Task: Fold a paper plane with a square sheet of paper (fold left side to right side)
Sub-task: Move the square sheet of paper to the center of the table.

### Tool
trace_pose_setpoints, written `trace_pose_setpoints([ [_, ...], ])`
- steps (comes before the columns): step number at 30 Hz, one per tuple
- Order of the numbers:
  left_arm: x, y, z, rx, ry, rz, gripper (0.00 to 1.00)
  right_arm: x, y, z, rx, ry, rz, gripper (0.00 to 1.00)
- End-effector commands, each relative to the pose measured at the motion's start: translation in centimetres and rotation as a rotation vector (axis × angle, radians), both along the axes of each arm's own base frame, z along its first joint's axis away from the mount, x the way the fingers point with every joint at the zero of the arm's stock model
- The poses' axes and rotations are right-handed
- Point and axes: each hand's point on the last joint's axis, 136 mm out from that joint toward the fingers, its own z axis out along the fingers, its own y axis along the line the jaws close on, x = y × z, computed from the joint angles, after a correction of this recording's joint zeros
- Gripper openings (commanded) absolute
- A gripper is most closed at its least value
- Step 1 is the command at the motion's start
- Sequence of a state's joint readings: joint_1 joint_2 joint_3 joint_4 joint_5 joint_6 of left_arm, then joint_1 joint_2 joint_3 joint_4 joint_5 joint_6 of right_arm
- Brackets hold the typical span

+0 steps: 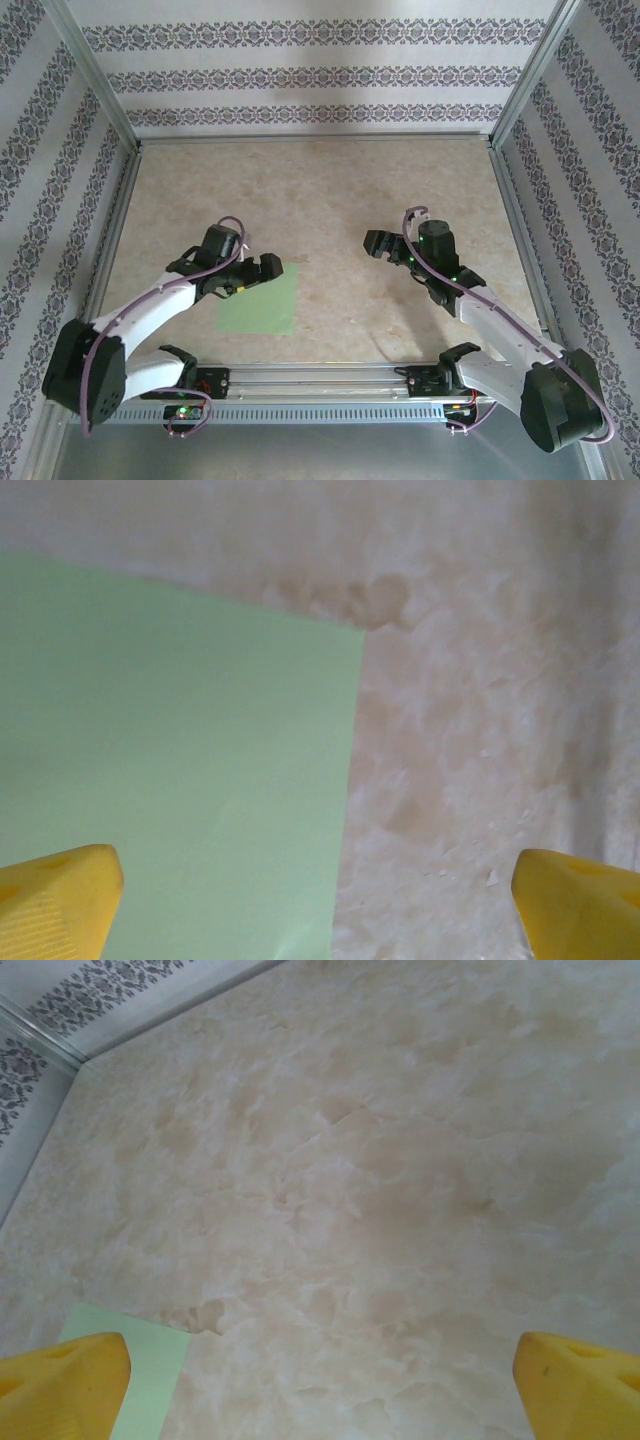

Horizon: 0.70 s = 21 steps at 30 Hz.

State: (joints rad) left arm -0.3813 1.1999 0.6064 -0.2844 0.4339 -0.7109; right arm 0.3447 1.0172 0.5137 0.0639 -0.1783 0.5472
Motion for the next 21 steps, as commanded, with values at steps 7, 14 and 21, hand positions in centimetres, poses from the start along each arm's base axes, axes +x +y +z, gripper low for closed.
trace_pose_setpoints([
  [7, -0.9, -1.9, -4.1, 0.044, 0.141, -0.019, 1.00, 0.5, -2.1, 0.3, -0.113, 0.012, -0.095, 0.98],
  [14, -0.8, -3.9, -6.1, 0.027, 0.197, -0.038, 1.00, 0.2, -3.0, 0.0, -0.146, 0.024, -0.126, 0.98],
  [21, 1.4, -8.5, -7.2, 0.003, 0.205, -0.044, 1.00, 0.0, -3.9, 0.0, -0.153, 0.037, -0.149, 0.98],
])
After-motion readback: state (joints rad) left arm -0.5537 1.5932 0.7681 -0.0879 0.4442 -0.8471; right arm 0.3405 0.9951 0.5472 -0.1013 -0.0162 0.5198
